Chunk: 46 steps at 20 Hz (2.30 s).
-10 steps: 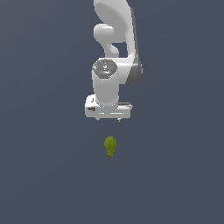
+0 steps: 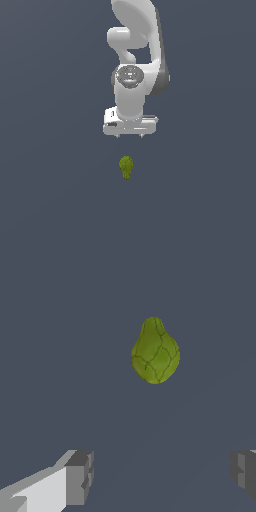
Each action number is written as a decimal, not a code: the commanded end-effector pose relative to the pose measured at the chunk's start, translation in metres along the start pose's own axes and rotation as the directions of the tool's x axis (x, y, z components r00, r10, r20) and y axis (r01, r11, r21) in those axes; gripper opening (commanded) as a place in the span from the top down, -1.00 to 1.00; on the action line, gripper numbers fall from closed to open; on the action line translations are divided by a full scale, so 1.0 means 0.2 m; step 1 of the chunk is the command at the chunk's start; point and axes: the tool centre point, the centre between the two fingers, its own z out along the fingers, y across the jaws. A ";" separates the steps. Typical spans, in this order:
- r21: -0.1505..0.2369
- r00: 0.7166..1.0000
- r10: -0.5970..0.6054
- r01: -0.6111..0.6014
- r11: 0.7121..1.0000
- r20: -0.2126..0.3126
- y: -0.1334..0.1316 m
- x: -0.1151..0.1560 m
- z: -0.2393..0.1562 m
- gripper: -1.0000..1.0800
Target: Pick up the object and move it to a goal position.
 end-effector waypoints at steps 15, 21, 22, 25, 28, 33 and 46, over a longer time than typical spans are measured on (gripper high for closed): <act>0.005 0.993 0.119 -0.119 0.993 -0.020 0.02 0.16 0.07 -0.92; 0.011 0.967 0.250 -0.250 0.968 -0.042 0.06 0.31 0.17 -0.92; 0.012 0.962 0.269 -0.269 0.963 -0.045 0.07 0.33 0.19 -0.92; 0.015 0.947 0.315 -0.315 0.949 -0.053 0.08 0.39 0.22 -0.92; 0.017 0.936 0.348 -0.348 0.937 -0.059 0.10 0.42 0.25 -0.92; 0.019 0.926 0.373 -0.372 0.928 -0.064 0.10 0.45 0.28 -0.92; 0.019 0.926 0.373 -0.372 0.928 -0.064 0.11 0.46 0.48 -0.92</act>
